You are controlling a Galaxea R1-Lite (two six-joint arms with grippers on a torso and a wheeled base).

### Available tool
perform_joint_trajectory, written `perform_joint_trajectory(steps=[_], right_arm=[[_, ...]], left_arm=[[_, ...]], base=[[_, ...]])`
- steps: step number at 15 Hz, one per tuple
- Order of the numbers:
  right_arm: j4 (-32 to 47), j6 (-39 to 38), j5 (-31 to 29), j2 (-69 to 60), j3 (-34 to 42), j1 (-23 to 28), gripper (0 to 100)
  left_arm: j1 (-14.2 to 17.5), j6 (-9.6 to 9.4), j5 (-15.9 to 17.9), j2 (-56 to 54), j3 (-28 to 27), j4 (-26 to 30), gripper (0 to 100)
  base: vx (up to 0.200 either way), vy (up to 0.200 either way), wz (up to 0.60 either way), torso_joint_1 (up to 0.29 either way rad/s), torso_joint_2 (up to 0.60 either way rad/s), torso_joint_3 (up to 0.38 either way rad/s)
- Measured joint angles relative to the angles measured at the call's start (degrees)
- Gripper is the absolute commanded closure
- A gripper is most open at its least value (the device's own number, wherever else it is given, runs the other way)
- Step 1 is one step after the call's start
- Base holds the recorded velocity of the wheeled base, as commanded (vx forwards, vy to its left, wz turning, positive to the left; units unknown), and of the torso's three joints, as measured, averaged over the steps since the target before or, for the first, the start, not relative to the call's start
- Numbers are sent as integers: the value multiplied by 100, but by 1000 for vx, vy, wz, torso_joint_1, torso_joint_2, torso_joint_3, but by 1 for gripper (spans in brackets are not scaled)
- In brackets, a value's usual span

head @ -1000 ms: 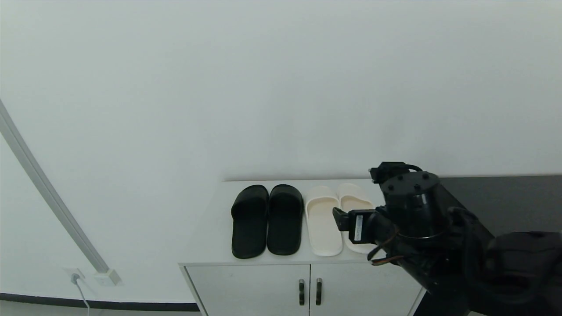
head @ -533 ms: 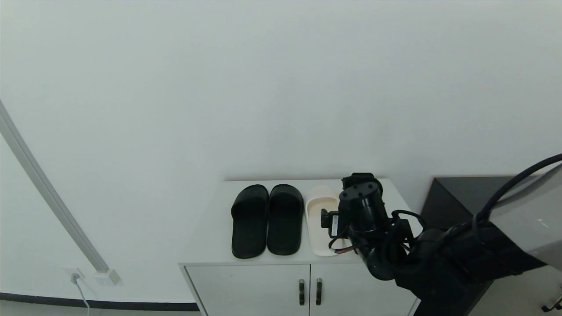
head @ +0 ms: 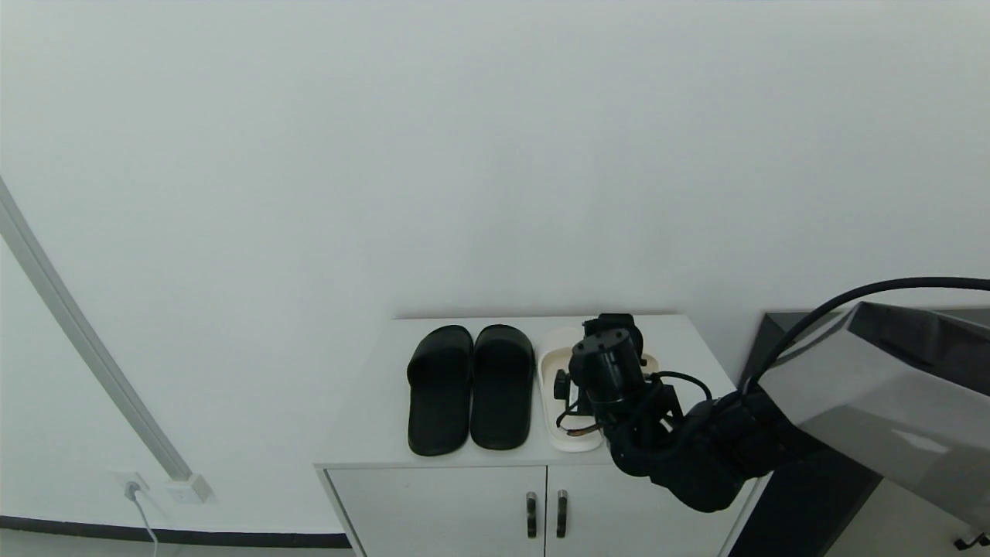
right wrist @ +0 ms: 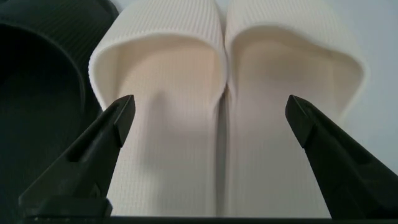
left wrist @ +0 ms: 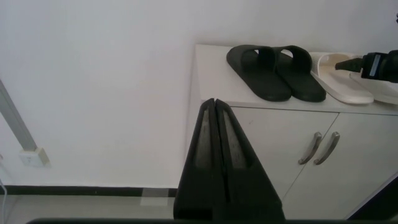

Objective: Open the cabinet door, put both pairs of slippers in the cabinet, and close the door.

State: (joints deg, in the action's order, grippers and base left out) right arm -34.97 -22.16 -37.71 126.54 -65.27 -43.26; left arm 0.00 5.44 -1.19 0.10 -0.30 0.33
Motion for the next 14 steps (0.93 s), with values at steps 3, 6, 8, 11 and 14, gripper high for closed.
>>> perform_joint_trajectory(steps=[3, 6, 8, 11, 14], right_arm=[[-9, 178, 7, 279, -363, 157, 0], [-116, 317, 16, 540, -681, 300, 0], [-413, 541, 27, 668, -766, 346, 0], [-786, 835, 65, 863, -818, 418, 0], [-811, 845, 78, 965, -857, 451, 100]], left_arm=[[0, 0, 0, 0, 0, 2, 100], [0, 0, 0, 0, -2, 0, 100], [0, 0, 0, 0, -2, 2, 100], [0, 0, -2, 0, -5, 0, 100], [0, 0, -2, 0, -5, 2, 100]], base=[[0, 0, 0, 0, 0, 0], [0, 0, 0, 0, 0, 0], [0, 0, 0, 0, 0, 0], [0, 0, 0, 0, 0, 0], [0, 0, 0, 0, 0, 0]])
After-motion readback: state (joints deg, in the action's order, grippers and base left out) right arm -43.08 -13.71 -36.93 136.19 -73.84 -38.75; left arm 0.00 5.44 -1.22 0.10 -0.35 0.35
